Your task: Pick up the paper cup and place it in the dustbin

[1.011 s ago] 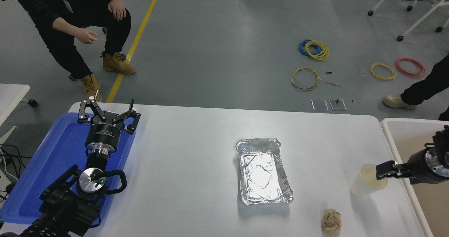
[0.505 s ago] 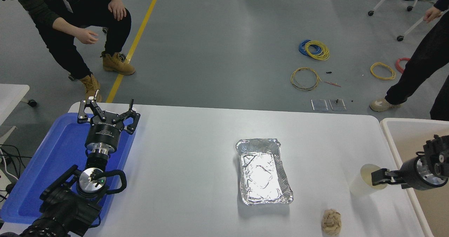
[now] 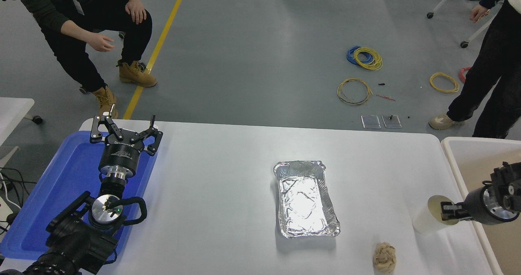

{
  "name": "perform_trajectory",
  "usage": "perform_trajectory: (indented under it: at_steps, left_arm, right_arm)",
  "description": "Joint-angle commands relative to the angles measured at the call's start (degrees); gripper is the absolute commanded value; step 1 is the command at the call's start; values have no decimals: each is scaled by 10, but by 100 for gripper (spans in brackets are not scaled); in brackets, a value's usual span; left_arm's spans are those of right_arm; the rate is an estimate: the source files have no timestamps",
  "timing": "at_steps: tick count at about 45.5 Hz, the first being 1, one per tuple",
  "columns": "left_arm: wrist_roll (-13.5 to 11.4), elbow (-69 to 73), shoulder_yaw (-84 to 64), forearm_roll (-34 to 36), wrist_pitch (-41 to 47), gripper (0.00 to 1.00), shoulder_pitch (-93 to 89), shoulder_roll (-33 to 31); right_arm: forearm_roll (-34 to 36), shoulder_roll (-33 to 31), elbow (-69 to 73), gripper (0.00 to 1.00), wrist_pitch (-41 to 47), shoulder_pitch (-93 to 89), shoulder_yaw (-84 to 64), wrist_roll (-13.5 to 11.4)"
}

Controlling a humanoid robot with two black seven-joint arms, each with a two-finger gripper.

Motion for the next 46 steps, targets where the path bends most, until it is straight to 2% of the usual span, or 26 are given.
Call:
perform_trajectory:
  at_steps: [1, 8, 23, 34, 46]
  left_arm:
    - [0, 0, 0, 0, 0, 100, 0, 1]
    - [0, 0, 0, 0, 0, 100, 0, 0]
    - [0, 0, 0, 0, 0, 100, 0, 0]
    - [0, 0, 0, 0, 0, 100, 0, 0]
    - [0, 0, 0, 0, 0, 100, 0, 0]
  right_arm:
    - [1, 1, 3, 0, -2, 10, 1, 2]
    - [0, -3, 14, 0, 2, 33, -2, 22]
    - [-1, -51, 82, 0, 46, 152, -6, 24]
    - [-18, -107, 136, 0, 127, 321, -37, 24]
    - [-22, -135, 138, 0, 229, 471, -67, 23]
